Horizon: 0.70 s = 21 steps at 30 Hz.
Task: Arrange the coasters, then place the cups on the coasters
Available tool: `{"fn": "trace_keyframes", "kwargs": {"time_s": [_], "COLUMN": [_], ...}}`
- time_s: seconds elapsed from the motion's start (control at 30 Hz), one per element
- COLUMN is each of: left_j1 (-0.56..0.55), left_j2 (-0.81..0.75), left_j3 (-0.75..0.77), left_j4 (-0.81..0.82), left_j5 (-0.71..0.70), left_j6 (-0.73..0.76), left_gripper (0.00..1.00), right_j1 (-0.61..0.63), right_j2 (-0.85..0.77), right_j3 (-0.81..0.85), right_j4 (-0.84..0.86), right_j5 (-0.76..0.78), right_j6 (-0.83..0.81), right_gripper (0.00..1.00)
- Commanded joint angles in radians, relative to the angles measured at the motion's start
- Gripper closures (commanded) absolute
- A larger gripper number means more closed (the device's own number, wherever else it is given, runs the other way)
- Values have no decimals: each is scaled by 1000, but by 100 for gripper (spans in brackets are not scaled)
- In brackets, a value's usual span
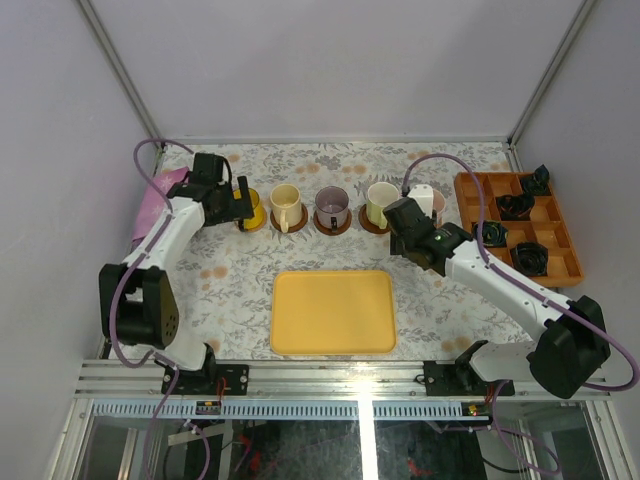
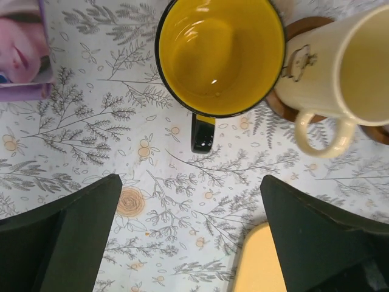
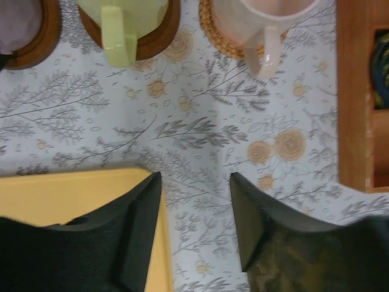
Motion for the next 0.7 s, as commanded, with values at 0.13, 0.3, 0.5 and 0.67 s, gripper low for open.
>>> {"fn": "trace_keyframes", "kwargs": {"time_s": [0.13, 0.3, 0.5, 0.67], "left_j1": [9, 10, 16, 26], "left_j2": [-154, -207, -257, -296], "left_j3": [59, 72, 54, 25], "left_j4": [-39, -97, -147, -166], "left_j5": [-35, -157, -219, -283], "left_j6": [-51, -99, -120, -165], "left_gripper": [0, 0, 0, 0], "right_j1": [-145, -295, -407, -410], "right_j2": [-51, -105, -238, -332], "right_j3": [43, 42, -14, -72], "right_j4": [77, 146, 244, 301], "right_j5": [134, 147, 194, 258], "right_j6": [-67, -107, -127, -168], "right_gripper": [0, 1, 1, 1]}}
